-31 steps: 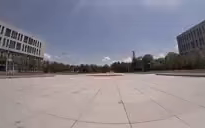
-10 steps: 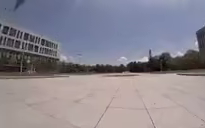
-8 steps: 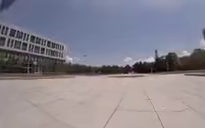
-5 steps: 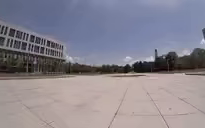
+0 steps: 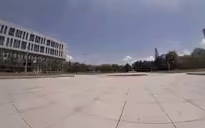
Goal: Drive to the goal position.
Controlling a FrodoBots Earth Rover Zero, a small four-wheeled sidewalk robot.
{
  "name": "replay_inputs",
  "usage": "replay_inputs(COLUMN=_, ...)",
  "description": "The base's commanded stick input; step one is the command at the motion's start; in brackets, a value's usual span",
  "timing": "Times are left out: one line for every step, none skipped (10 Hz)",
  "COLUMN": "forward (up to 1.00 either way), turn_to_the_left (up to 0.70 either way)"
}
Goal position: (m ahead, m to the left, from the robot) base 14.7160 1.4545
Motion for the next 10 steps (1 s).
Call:
replay_inputs(forward=0.50, turn_to_the_left=0.01)
replay_inputs(forward=0.50, turn_to_the_left=0.01)
replay_inputs(forward=0.50, turn_to_the_left=0.01)
replay_inputs(forward=0.50, turn_to_the_left=0.01)
replay_inputs(forward=0.50, turn_to_the_left=0.01)
replay_inputs(forward=0.50, turn_to_the_left=0.01)
replay_inputs(forward=0.50, turn_to_the_left=0.01)
replay_inputs(forward=0.50, turn_to_the_left=0.01)
replay_inputs(forward=0.50, turn_to_the_left=0.01)
replay_inputs(forward=0.50, turn_to_the_left=0.01)
